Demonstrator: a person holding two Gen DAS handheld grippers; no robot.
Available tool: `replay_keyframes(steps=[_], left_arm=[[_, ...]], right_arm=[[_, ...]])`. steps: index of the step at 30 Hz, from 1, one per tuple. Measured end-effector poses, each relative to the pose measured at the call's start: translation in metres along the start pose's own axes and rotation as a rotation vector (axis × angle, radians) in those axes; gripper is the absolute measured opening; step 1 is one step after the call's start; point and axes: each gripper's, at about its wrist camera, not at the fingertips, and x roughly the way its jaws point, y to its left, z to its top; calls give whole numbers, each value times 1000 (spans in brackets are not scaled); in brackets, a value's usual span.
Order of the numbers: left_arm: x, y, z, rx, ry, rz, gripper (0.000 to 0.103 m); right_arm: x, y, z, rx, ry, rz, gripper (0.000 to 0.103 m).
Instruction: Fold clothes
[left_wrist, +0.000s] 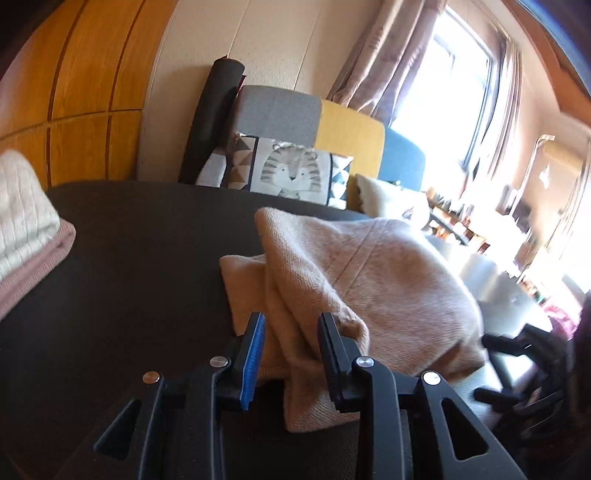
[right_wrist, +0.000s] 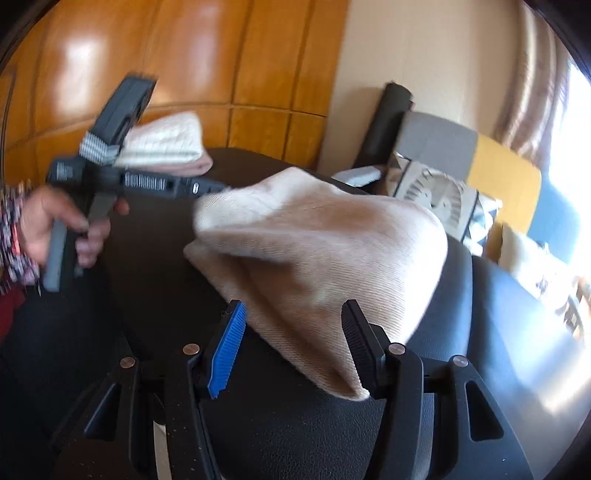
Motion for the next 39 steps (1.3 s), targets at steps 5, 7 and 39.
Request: replay_keyframes(steps=[5,7,39], left_arm=[[-10,1,4,16,-61,-87,30],[-7,-4,6,40,-58,-118,30],[39,-6,21,-24,198,-37,8]], right_arm=[[11,8,-3,-61,24,-48,57],[13,7,-2,-55,22,-53,57],[1,-13,4,-24,44,-4,6]])
